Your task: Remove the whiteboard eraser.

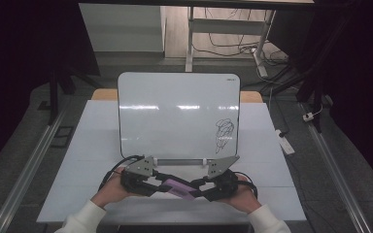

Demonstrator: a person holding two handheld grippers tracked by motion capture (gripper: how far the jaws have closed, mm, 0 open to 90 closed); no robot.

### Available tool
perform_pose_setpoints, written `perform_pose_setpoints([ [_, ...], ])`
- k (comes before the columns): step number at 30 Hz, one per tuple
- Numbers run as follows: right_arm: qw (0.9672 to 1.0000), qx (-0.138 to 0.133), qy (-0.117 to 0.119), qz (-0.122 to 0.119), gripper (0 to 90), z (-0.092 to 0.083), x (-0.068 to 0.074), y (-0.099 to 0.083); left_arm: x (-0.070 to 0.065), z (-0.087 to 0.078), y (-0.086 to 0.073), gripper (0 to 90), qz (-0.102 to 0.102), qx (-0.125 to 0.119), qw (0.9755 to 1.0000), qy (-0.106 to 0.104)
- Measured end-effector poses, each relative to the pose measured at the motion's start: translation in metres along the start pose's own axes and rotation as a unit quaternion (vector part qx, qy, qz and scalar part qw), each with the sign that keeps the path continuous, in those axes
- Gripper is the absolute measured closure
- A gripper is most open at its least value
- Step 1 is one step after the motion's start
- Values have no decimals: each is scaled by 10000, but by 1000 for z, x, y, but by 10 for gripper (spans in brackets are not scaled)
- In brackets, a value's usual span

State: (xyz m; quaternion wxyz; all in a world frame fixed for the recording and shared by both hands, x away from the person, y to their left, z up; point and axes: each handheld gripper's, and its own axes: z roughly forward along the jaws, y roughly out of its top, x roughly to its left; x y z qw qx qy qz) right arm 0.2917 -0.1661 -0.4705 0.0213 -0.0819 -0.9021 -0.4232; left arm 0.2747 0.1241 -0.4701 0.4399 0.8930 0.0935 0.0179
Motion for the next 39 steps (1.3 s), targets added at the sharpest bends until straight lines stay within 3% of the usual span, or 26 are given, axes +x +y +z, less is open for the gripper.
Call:
perform_pose_setpoints([
  [4, 9997, -147, -177, 13, 506, -3, 1, 1, 2, -2, -1, 639, -158, -82, 9998, 13],
  [8, 9964, -372, -756, -82, 434, -8, 5, 3, 5, -8, -3, 641, -447, -305, 9985, 82],
  [14, 9847, -783, -1553, -113, 405, -19, 10, 2, 10, -14, -4, 641, -883, -437, 9944, 384],
  [17, 9788, -877, -1839, -227, 401, -21, 14, 3, 12, -14, -4, 641, -1072, -428, 9920, 510],
  [18, 9751, -867, -2014, -342, 400, -21, 18, 3, 12, -13, -4, 641, -1133, -437, 9912, 533],
  [19, 9751, -867, -2014, -342, 398, -21, 18, 3, 13, -13, -4, 641, -1198, -451, 9902, 550],
  [21, 9717, -856, -2161, -426, 394, -20, 20, 4, 14, -13, -5, 641, -1311, -497, 9886, 556],
  [30, 9651, -712, -2444, -612, 382, -11, 25, 3, 18, -16, -6, 641, -1585, -693, 9838, 473],
  [37, 9579, -617, -2691, -787, 360, -6, 30, 4, 18, -17, -5, 641, -1723, -783, 9811, 396],
  [39, 9574, -567, -2710, -821, 352, -3, 31, 4, 18, -16, -5, 641, -1721, -775, 9813, 368],
])
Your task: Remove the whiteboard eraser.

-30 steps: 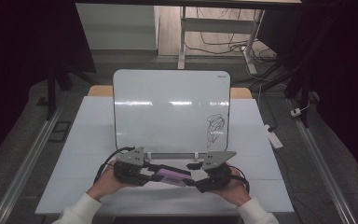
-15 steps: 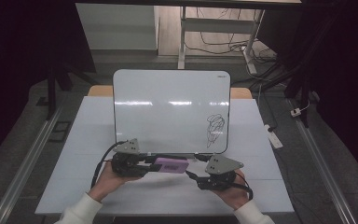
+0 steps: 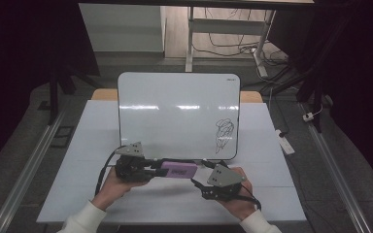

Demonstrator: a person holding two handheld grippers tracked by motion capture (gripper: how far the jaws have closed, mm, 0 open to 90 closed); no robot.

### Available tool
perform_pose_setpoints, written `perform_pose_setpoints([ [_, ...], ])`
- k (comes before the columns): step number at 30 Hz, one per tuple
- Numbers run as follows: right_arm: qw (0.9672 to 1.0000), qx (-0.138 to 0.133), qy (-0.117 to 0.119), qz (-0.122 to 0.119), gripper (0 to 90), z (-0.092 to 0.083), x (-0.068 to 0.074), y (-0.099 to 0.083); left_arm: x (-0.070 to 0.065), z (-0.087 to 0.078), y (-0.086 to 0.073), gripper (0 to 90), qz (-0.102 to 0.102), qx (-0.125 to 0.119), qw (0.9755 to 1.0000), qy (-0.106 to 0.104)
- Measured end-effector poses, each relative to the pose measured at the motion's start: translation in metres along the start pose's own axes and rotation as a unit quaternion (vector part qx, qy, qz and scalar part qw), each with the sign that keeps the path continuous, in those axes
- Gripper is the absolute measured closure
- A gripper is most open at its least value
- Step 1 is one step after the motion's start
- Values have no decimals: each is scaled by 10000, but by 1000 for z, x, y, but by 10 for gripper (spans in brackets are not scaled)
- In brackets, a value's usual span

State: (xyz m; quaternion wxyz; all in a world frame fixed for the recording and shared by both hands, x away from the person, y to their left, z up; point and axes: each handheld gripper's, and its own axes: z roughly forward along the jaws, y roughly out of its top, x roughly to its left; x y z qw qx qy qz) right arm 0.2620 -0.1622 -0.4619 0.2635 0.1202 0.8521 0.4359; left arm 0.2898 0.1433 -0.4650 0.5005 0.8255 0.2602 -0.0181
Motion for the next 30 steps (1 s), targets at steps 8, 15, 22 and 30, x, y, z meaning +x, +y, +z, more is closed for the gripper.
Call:
perform_pose_setpoints([
  [8, 9992, 123, -178, -322, 315, 8, 10, 3, -1, 5, 0, 641, -36, 53, 10000, -35],
  [15, 9977, 180, -276, -590, 290, 17, 21, 8, -3, 10, 1, 640, -89, 88, 9999, -86],
  [22, 9927, 374, -499, -1033, 267, 29, 36, 11, -2, 15, 1, 640, -187, 131, 9997, -101],
  [30, 9842, 474, -873, -1464, 353, 34, 45, 9, -3, 18, 2, 641, -251, 142, 9994, -213],
])
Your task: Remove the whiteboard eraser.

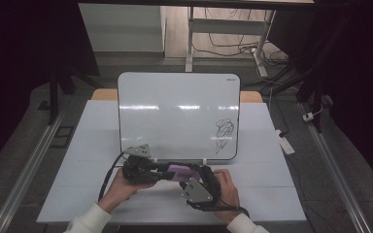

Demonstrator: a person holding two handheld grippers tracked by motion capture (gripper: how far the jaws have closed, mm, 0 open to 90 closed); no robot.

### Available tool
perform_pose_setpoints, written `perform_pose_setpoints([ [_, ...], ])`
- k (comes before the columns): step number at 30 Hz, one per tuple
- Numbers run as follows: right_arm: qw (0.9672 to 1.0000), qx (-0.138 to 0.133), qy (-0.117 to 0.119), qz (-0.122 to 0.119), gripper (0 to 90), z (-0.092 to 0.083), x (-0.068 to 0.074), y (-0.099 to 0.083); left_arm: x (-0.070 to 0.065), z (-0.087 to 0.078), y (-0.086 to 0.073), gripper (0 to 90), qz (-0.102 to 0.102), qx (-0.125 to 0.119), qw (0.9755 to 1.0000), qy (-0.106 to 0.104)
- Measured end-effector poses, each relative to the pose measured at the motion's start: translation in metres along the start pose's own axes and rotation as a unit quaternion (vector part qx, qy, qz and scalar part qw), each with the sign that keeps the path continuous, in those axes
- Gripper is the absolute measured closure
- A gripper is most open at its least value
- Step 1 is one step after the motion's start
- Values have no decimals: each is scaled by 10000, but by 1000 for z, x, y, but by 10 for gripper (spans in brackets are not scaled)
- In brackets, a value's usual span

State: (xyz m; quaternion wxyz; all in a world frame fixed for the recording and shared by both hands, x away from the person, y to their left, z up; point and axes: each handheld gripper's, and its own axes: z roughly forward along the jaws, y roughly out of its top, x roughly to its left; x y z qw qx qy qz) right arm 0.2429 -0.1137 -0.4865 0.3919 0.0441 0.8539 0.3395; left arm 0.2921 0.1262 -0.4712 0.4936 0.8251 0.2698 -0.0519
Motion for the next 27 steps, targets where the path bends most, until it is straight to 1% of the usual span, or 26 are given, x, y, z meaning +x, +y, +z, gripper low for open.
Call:
perform_pose_setpoints([
  [3, 9999, 46, -48, -95, 370, 0, 1, 0, 0, 0, 0, 640, -20, -13, 10000, -8],
  [5, 9999, 38, -62, -121, 377, 0, 1, 0, 1, 0, 0, 635, -55, -86, 9999, -30],
  [8, 10000, 2, -47, -49, 385, -1, 1, 0, 1, -2, 0, 616, -91, -202, 9997, -66],
  [11, 10000, -20, 18, 96, 391, -2, -2, -1, 1, -3, 0, 541, -101, -268, 9996, 5],
  [14, 9997, -27, 66, 221, 393, -3, -6, -3, 1, -6, -1, 418, -142, -383, 9991, 139],
  [16, 9990, -60, 114, 420, 394, -4, -10, -6, 0, -11, -1, 372, -135, -457, 9987, 197],
  [19, 9977, -83, 107, 662, 395, -5, -17, -10, -4, -19, -5, 335, -40, -479, 9979, 431],
  [23, 9953, -108, 69, 956, 396, -10, -26, -16, -8, -32, -18, 310, -73, -490, 9962, 720],
  [25, 9941, -112, 33, 1078, 396, -13, -30, -18, -9, -38, -27, 298, -77, -397, 9947, 943],
  [27, 9926, -120, 4, 1208, 396, -15, -34, -20, -10, -45, -36, 283, -81, -331, 9925, 1172],
])
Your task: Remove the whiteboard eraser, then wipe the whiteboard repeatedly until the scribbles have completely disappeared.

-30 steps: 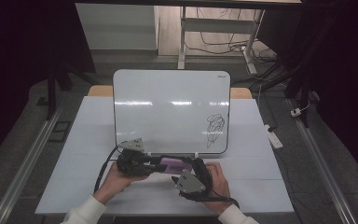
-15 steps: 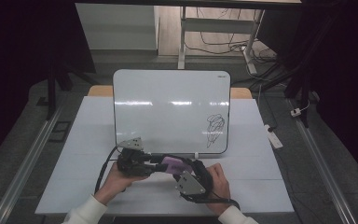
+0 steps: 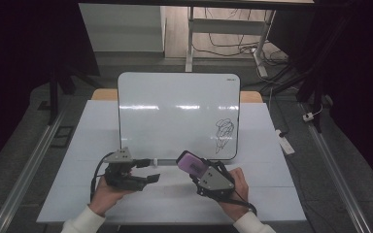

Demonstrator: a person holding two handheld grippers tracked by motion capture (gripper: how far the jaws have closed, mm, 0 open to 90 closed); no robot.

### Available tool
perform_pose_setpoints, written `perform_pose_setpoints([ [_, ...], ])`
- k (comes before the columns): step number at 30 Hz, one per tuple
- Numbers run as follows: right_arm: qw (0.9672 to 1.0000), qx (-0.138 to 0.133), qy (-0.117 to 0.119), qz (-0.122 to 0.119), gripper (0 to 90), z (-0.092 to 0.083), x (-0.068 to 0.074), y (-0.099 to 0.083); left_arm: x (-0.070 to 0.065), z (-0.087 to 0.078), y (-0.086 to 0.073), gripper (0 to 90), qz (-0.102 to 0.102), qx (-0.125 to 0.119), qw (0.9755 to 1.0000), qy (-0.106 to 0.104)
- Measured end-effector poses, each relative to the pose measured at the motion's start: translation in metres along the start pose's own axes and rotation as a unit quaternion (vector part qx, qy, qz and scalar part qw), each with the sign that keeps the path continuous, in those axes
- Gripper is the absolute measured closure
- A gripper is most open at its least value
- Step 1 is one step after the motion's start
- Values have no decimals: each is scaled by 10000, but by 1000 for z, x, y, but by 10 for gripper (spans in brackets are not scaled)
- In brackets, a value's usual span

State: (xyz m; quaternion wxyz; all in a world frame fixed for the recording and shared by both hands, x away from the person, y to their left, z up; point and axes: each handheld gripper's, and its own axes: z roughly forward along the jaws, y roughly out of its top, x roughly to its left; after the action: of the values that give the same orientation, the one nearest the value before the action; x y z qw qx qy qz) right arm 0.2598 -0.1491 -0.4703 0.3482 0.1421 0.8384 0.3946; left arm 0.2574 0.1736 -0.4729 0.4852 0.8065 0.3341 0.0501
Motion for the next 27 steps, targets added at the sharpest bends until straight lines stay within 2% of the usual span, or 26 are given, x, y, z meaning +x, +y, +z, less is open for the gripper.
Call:
perform_pose_setpoints([
  [5, 9995, -10, -41, 311, 397, -2, -10, -4, 7, -24, -24, 261, -171, -20, 9989, 431],
  [9, 9989, -37, -71, 459, 397, -4, -16, -5, 16, -38, -41, 252, -390, -53, 9968, 700],
  [12, 9985, -57, -107, 538, 398, -5, -19, -5, 20, -44, -49, 237, -416, -31, 9949, 921],
  [14, 9982, -66, -135, 583, 398, -6, -21, -6, 22, -45, -51, 213, -422, -18, 9942, 994],
  [20, 9966, -25, -270, 782, 398, -8, -28, -8, 26, -44, -52, 202, -426, -38, 9937, 1031],
  [24, 9935, 54, -459, 1042, 398, -6, -38, -12, 28, -42, -54, 195, -465, 30, 9934, 1047],
  [27, 9902, 185, -738, 1169, 398, -2, -51, -15, 29, -42, -54, 195, -480, 29, 9935, 1035],
])
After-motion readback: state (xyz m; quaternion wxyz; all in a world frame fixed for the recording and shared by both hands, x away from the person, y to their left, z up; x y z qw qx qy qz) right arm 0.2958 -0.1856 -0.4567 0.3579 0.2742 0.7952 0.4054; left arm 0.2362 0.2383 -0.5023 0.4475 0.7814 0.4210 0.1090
